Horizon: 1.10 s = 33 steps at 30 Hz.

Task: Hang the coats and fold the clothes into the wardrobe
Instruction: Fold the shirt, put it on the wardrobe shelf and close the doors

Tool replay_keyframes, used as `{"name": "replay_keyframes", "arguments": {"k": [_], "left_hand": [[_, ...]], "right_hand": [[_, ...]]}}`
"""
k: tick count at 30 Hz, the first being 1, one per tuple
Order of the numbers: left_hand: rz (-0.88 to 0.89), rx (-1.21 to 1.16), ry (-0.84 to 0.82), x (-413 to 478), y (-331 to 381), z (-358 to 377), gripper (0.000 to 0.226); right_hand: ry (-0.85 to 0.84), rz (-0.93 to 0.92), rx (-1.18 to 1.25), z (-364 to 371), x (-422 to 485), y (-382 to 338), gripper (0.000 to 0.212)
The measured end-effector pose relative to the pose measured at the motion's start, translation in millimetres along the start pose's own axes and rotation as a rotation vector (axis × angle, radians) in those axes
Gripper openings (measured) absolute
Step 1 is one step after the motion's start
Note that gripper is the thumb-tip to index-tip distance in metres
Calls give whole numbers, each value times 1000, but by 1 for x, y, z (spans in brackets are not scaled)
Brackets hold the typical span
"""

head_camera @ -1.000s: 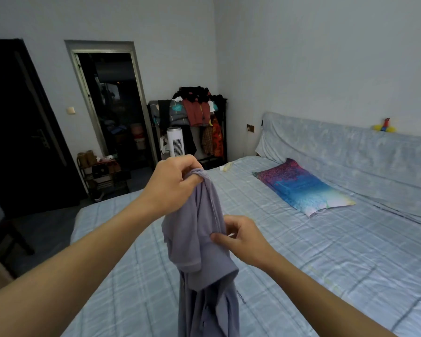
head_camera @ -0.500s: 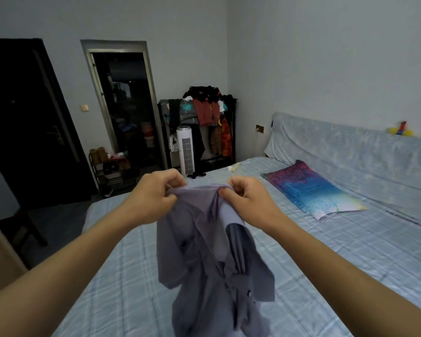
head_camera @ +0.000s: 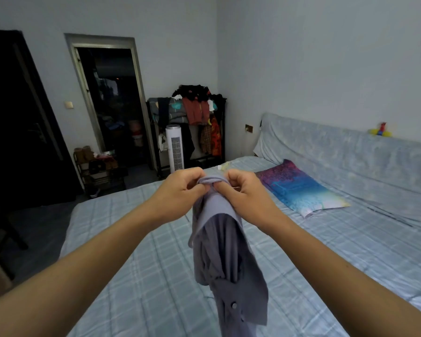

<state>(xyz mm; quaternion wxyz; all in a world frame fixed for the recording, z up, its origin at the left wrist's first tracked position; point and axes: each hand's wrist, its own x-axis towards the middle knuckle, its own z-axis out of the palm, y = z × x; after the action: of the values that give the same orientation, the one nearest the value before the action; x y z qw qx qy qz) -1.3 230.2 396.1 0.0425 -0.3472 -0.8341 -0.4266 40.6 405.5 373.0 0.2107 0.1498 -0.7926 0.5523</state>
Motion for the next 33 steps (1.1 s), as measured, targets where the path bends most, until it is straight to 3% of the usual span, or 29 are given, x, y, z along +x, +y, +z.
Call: {"name": "replay_keyframes", "arguments": {"k": [5,10,15,21,24,26,29,33], "left_hand": [[-16,67,37,7,8,6,20],[-29,113,160,12,8,2,17],[-23,106,230,16,10,-14,20],[-49,129,338,11,8,-40,18],[-67,143,392,3,1,-58,18],[-85,144,416,-4,-5,-71,19],[-131,163,456,-16,-21,-90,21],[-221,209,505,-34,-47,-107,23]], "right_hand": [[-20,76,153,1,-21,18,30],[-175,123,316,5,-54,50,38],[-219,176,-117,24,-75,86,70],[-223,296,-277,66,-79,112,58],[-161,307,-388,81,-74,112,8],[-68,292,-427,82,-65,114,29],[-14,281,-490,71,-46,108,16],[80,208,-507,50,-24,95,23]]}}
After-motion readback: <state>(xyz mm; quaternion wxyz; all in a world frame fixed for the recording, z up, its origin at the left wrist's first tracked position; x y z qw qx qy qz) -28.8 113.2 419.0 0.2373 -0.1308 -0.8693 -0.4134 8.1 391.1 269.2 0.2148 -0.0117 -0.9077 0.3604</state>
